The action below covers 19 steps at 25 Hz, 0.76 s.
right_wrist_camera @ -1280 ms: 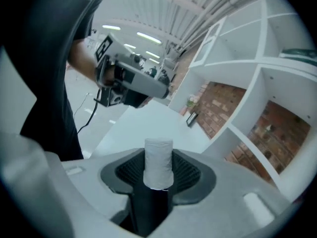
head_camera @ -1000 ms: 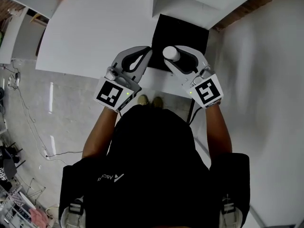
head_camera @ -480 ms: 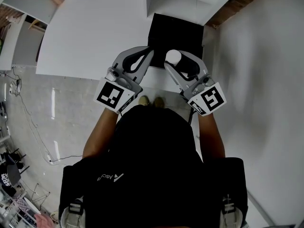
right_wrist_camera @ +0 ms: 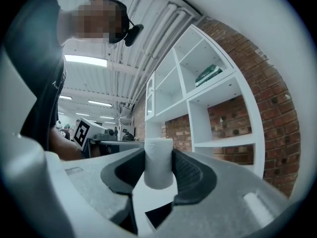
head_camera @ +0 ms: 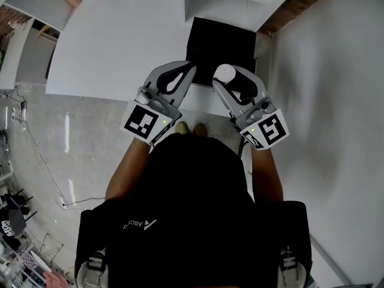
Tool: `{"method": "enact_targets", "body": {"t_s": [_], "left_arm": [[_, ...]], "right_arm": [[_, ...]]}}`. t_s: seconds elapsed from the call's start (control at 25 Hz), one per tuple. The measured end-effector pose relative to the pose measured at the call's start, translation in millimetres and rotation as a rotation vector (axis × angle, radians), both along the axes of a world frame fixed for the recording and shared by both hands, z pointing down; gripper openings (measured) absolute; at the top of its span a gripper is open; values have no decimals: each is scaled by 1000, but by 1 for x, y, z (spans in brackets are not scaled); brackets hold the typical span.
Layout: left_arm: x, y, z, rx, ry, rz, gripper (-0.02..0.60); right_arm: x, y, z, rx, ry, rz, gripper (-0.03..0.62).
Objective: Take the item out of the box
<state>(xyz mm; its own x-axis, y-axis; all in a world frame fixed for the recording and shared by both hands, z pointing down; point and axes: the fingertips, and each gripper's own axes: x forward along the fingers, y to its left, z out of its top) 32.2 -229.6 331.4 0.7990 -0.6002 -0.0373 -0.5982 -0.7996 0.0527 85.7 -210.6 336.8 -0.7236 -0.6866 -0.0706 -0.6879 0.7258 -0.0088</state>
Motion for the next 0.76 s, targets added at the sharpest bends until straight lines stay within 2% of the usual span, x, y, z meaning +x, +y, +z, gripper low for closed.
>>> {"method": "enact_targets", "body": {"t_s": [0.76], "left_arm": [[1,3,-5,-3,15,-8,-2]], "right_arm": [[0,5,-7,15,-2,3,170]]}}
